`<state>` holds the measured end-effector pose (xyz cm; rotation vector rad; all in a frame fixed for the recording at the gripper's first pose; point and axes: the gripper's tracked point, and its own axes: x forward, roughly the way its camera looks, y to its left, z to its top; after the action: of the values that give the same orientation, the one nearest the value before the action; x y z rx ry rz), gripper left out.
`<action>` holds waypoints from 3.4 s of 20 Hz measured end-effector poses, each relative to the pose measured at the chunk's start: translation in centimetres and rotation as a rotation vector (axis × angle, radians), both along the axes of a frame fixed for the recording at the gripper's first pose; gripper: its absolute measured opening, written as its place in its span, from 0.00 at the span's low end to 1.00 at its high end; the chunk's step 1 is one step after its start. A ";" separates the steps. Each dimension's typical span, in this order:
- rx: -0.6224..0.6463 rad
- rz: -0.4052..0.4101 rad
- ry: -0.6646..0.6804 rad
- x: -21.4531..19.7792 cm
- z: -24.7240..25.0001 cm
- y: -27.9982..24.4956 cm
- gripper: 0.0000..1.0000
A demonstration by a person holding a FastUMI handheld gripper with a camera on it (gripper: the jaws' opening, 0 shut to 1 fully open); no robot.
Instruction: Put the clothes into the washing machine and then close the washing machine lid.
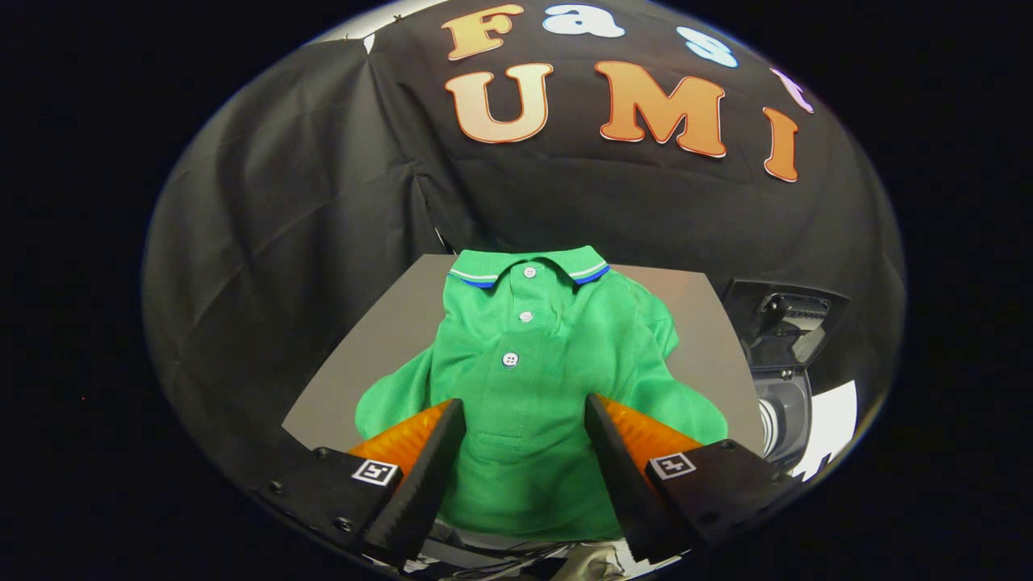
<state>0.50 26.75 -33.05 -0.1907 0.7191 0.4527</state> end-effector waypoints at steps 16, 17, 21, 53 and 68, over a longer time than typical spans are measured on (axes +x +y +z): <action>0.161 0.145 0.068 0.5 -0.1 0.4 0.22; 0.184 0.134 0.072 0.5 0.3 0.1 0.19; 0.246 0.145 0.057 0.8 2.8 -1.2 0.15; 0.347 -0.208 -0.284 16.7 19.5 -38.6 0.14; 0.201 -0.224 -0.114 17.7 6.8 -41.7 0.15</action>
<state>18.22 -14.99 -26.20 0.0524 0.5717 0.2950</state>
